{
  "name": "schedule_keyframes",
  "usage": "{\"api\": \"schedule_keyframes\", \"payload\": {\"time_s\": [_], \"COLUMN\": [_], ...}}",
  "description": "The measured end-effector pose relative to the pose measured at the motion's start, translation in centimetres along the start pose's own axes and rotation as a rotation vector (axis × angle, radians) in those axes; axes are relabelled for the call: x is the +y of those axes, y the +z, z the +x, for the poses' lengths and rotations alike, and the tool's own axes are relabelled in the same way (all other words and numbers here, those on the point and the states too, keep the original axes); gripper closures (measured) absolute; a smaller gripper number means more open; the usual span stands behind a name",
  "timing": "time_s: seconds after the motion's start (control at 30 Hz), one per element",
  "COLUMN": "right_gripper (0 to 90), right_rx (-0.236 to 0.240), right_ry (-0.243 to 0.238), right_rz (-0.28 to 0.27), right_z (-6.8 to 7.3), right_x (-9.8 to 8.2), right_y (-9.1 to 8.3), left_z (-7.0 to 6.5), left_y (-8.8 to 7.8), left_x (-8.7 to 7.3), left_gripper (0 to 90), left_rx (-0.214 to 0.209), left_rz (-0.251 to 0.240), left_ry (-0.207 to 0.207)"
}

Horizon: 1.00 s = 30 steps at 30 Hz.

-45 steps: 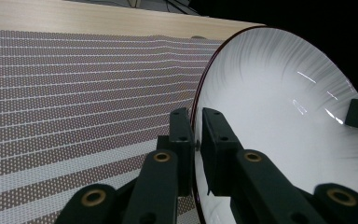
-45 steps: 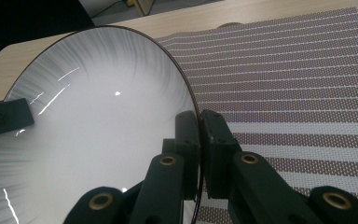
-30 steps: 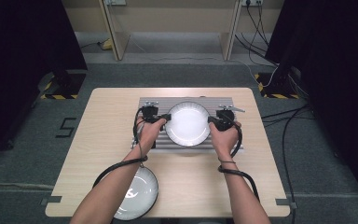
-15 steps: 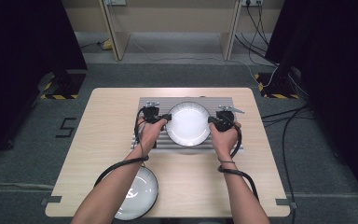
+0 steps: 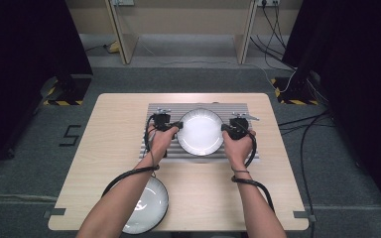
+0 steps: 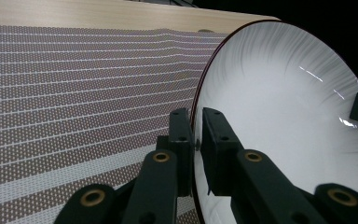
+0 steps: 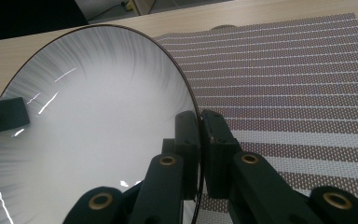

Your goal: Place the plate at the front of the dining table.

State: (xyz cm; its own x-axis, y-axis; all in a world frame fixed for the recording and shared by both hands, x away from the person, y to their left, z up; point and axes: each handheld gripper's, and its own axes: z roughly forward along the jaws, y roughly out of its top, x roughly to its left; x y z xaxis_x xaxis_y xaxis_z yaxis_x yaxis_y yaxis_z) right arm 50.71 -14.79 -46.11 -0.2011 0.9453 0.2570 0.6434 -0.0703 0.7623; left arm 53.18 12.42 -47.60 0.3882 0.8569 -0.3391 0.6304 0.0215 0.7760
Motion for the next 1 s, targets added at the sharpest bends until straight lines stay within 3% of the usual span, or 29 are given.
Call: {"api": "schedule_keyframes", "payload": {"time_s": [1.0], "right_gripper": [85.8], "right_rx": [-0.019], "right_ry": [-0.007], "right_rz": [0.007], "right_z": [-0.8], "right_x": [0.1], "right_y": [0.8], "left_z": [-0.1], "left_y": [1.4], "left_x": [0.2], "left_gripper": [81.9], "left_rx": [0.007], "left_rz": [0.025], "left_ry": [0.008]}}
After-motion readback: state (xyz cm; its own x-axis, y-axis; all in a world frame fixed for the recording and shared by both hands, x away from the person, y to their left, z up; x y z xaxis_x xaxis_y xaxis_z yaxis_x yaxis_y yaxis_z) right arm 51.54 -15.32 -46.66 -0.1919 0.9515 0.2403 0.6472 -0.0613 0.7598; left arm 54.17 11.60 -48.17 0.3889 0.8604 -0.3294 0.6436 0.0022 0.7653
